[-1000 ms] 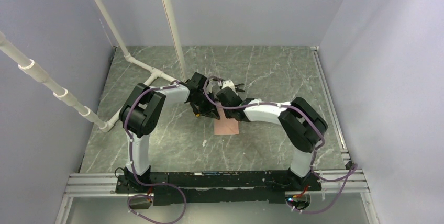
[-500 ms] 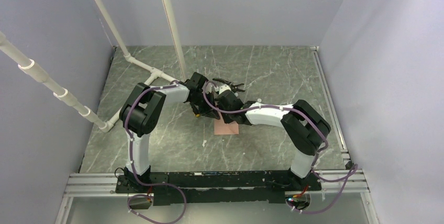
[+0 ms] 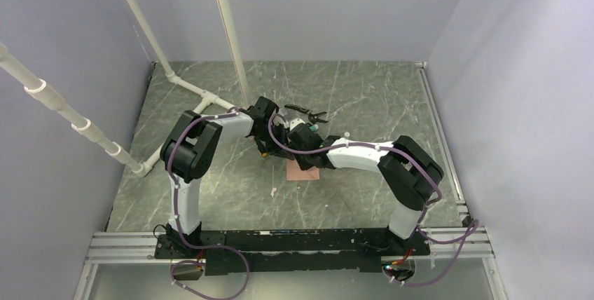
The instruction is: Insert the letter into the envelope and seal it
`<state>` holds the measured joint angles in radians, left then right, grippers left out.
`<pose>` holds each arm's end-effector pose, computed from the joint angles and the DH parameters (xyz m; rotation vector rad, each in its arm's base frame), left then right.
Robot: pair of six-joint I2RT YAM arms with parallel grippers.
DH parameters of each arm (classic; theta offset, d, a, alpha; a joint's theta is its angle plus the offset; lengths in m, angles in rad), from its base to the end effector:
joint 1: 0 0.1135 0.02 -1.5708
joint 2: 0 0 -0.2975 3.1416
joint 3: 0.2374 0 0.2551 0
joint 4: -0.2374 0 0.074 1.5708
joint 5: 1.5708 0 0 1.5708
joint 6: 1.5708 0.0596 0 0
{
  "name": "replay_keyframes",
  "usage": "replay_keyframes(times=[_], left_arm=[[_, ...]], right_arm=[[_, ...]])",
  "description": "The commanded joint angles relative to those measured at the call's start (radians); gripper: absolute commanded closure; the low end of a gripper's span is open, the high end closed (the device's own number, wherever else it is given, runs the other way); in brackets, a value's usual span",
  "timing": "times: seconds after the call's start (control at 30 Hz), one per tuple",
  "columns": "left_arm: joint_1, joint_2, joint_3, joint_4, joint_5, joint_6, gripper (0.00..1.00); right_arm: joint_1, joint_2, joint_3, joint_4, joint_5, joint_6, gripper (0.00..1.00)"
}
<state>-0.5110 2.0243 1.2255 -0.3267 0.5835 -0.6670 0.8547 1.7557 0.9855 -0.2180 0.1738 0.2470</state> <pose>0.3499 -0.2338 0.1334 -0.0294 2.9043 -1.0881 0.2490 0.2704 0.1655 -0.6992 2.4523 0.2108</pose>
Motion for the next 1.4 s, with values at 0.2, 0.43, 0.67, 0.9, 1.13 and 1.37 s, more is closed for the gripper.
replay_keyframes(times=[0.2, 0.43, 0.67, 0.9, 1.13, 1.37], left_arm=[[0.016, 0.069, -0.031, -0.093, -0.18, 0.044, 0.98], [0.016, 0.046, -0.015, -0.106, -0.165, 0.049, 0.97], [0.016, -0.018, 0.069, -0.179, -0.121, 0.092, 0.63], [0.016, -0.129, 0.136, -0.238, -0.178, 0.163, 0.32], [-0.002, -0.138, 0.211, -0.156, -0.224, 0.268, 0.25], [-0.004, -0.138, 0.219, -0.149, -0.316, 0.267, 0.1]], right_arm=[[-0.001, -0.036, -0.042, -0.317, -0.01, 0.113, 0.87], [-0.065, -0.164, -0.037, -0.323, 0.008, 0.173, 0.87], [-0.204, -0.291, 0.026, -0.237, -0.057, 0.233, 0.82], [-0.29, -0.18, 0.137, -0.182, -0.072, 0.279, 0.68], [-0.342, -0.05, 0.276, -0.227, -0.045, 0.439, 0.57], [-0.342, 0.13, 0.455, -0.347, 0.014, 0.559, 0.48]])
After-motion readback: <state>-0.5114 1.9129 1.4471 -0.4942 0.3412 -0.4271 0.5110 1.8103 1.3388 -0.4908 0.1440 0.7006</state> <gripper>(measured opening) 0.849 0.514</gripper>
